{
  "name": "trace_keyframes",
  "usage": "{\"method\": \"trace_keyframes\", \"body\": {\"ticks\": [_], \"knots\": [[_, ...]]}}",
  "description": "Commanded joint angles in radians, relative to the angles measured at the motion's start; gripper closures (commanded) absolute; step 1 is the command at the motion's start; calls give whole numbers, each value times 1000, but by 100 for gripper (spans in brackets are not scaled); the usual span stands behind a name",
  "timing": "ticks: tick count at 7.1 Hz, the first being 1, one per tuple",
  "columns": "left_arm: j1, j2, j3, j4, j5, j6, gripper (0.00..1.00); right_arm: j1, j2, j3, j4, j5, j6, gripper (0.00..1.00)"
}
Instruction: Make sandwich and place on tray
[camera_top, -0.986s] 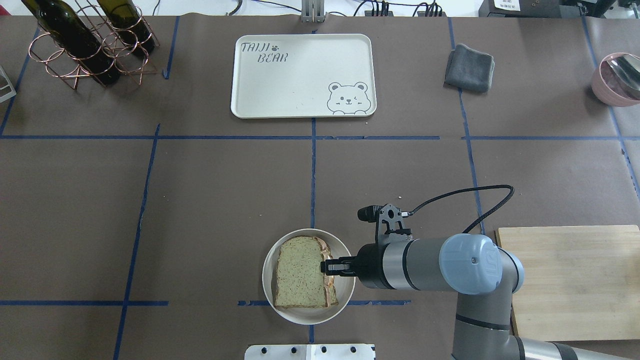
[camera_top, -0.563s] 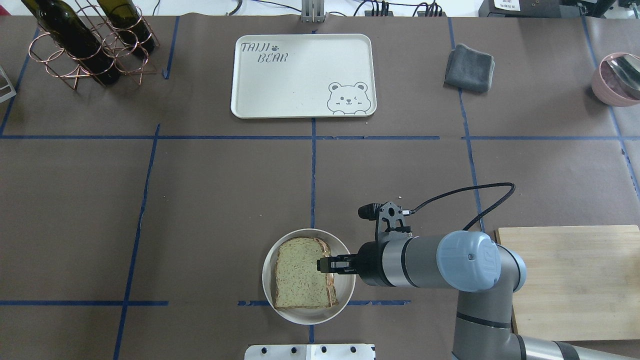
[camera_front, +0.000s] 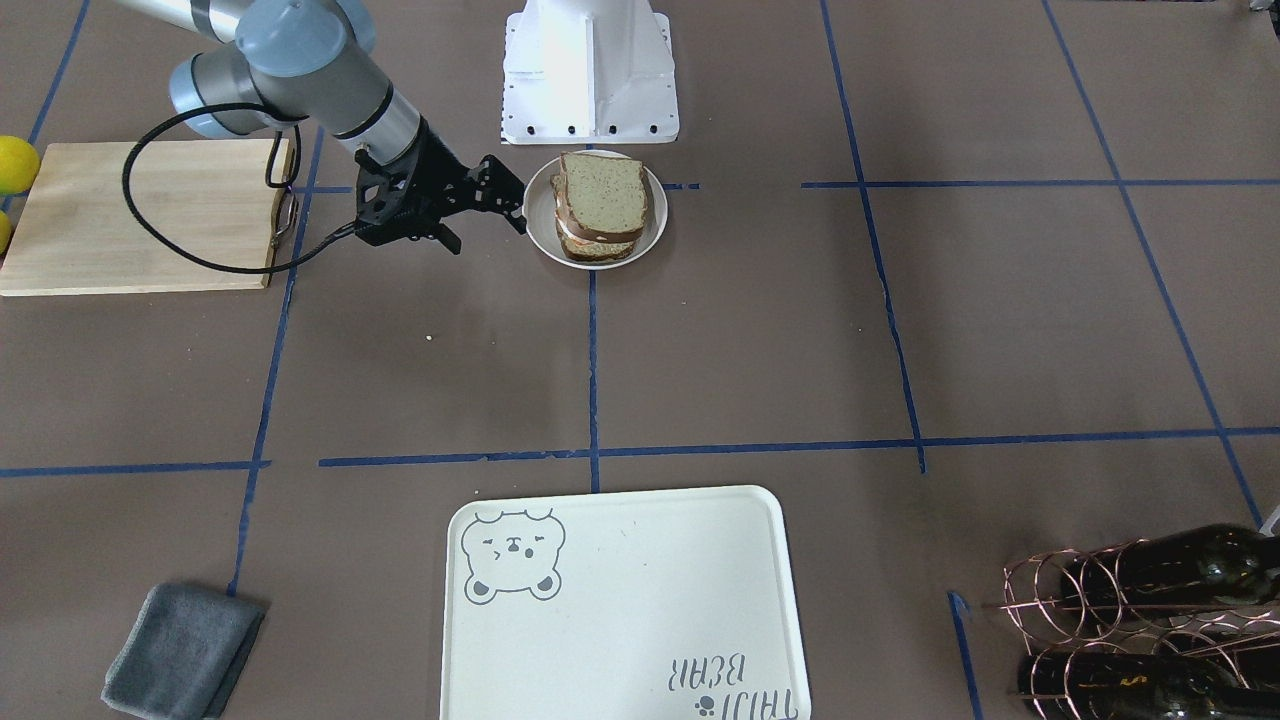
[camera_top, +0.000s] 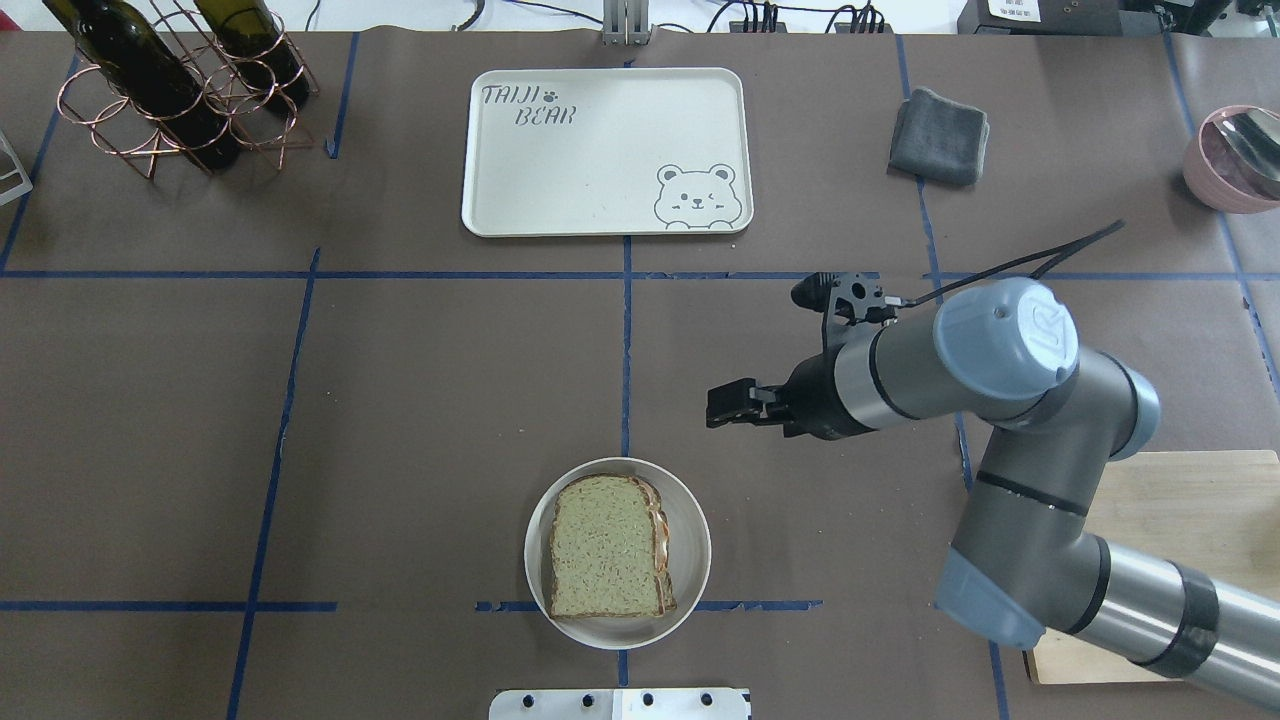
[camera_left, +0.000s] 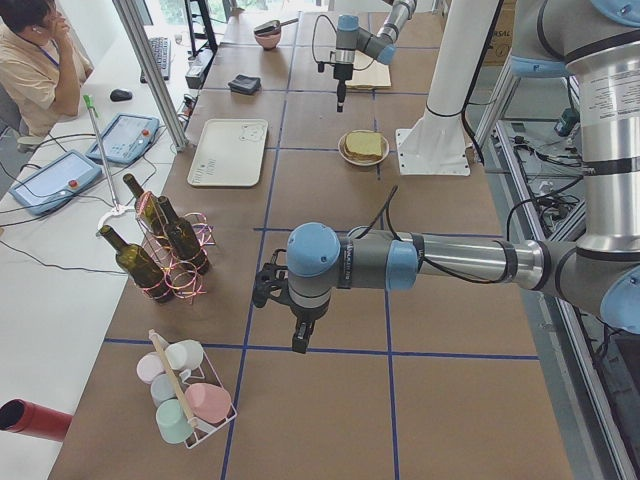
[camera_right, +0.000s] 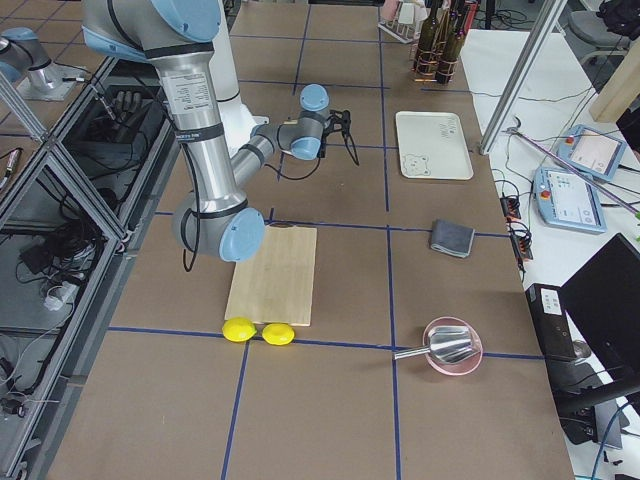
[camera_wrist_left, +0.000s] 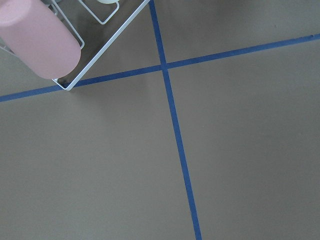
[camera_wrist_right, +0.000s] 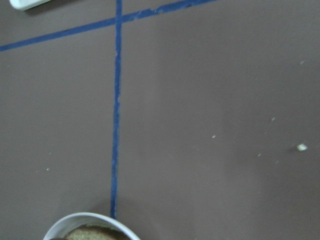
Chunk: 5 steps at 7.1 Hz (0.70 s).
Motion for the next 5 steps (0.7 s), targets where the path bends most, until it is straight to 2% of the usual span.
{"method": "trace_keyframes", "body": {"ticks": [1, 3, 5], "knots": [[0, -2, -10, -3, 0, 1, 0, 180, -8, 4, -176, 135, -206, 0], [1, -44, -16, -20, 2, 0, 0, 326, -89, 8, -314, 191, -517, 0], [1, -153, 1, -62, 3, -7, 0, 539, -251, 4, -333, 298, -900, 0]]}}
